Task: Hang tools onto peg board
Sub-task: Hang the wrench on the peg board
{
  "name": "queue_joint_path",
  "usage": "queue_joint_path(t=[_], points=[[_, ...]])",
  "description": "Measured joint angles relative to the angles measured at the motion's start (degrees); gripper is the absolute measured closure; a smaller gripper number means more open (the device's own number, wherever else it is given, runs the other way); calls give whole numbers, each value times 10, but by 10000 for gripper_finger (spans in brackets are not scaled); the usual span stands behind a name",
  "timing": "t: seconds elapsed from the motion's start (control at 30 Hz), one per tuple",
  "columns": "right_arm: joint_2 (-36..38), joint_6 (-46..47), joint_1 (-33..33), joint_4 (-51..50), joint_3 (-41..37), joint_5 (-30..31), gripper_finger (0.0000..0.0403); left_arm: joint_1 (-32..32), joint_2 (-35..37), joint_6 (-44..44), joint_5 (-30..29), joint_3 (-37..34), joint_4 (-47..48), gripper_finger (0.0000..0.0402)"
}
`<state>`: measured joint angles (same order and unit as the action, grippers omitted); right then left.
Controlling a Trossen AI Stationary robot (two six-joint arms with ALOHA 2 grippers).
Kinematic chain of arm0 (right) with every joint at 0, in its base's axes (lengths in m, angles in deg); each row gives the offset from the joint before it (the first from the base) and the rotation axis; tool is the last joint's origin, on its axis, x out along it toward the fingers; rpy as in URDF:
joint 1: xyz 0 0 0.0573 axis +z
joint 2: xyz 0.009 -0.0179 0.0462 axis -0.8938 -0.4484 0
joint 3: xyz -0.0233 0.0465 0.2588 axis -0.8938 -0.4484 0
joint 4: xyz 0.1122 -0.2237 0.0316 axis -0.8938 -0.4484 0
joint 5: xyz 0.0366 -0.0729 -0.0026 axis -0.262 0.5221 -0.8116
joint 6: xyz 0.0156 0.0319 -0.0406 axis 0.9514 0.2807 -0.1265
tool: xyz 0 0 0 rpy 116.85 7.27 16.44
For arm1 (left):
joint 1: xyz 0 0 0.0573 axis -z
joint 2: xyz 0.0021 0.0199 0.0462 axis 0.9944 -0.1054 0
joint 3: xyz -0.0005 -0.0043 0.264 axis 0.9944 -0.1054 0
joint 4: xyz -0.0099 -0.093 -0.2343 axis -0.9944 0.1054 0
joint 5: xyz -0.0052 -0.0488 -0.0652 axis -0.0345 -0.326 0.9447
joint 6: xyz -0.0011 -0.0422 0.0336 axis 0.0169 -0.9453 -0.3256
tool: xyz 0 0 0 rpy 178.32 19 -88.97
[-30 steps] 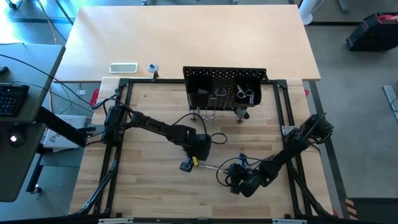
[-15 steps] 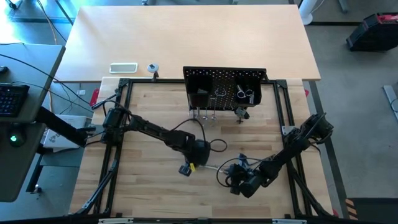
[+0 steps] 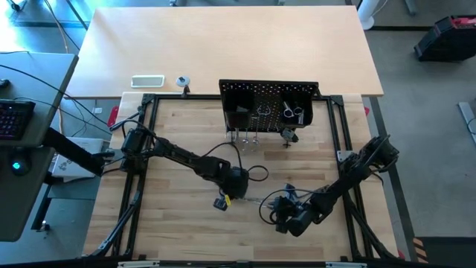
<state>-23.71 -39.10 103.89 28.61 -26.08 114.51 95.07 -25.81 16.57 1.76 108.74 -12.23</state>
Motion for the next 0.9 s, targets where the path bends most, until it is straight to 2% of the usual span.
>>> queue_joint_path(t=[0.33, 0.63, 0.77, 0.9], points=[[0, -41, 0, 18, 0, 10, 348, 0, -2, 5, -2, -1, 0, 376], [0, -98, -3, 20, 22, 31, 255, 0, -3, 6, -2, -2, 3, 383], [0, -103, -33, 42, 27, -20, 221, 0, -3, 6, -2, -3, -4, 383], [0, -96, -72, 74, 28, -104, 215, 0, -3, 5, -2, -3, -6, 383]])
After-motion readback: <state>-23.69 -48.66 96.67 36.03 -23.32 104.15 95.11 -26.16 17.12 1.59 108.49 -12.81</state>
